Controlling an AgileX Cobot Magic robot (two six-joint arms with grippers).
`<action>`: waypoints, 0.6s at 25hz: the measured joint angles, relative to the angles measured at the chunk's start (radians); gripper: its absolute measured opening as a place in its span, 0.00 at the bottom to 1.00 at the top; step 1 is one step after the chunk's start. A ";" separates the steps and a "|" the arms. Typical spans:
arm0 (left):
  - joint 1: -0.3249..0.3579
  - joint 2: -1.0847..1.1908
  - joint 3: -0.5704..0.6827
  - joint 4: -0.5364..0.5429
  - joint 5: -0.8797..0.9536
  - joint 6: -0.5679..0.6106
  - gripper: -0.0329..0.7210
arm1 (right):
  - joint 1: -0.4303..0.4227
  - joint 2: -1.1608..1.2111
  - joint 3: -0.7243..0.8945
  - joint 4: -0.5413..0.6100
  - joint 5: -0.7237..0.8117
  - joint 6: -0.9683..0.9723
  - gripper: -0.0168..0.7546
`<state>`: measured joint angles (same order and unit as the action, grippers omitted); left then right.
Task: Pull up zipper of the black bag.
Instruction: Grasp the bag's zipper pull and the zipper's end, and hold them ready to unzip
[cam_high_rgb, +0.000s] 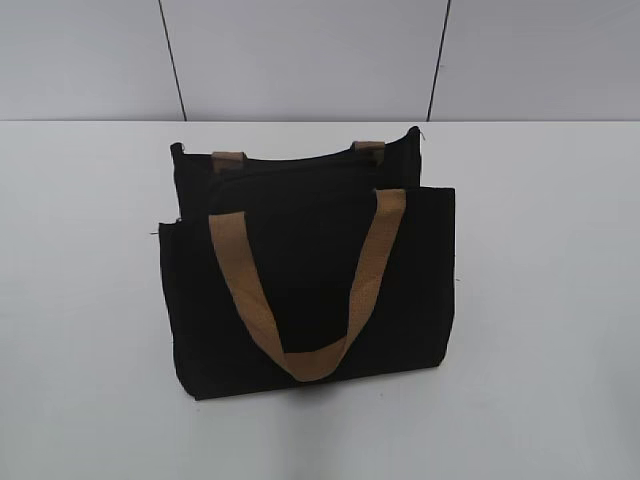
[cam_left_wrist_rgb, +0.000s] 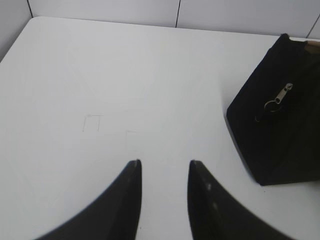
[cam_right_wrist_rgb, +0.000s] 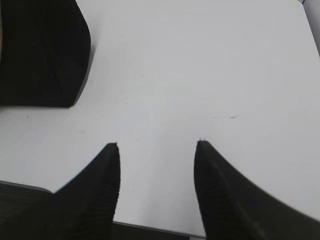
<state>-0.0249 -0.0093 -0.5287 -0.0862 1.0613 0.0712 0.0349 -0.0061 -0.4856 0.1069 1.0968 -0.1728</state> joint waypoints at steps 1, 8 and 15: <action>0.000 0.000 0.000 0.000 0.000 0.000 0.36 | 0.000 0.000 0.000 0.000 0.000 0.000 0.52; 0.000 0.000 0.000 0.000 0.000 0.000 0.36 | 0.000 0.000 0.000 0.000 0.000 0.000 0.52; 0.000 0.000 0.000 0.005 0.000 0.000 0.40 | 0.000 0.000 0.000 0.000 0.000 0.000 0.52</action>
<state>-0.0249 -0.0093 -0.5287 -0.0812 1.0613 0.0712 0.0349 -0.0061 -0.4856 0.1069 1.0968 -0.1728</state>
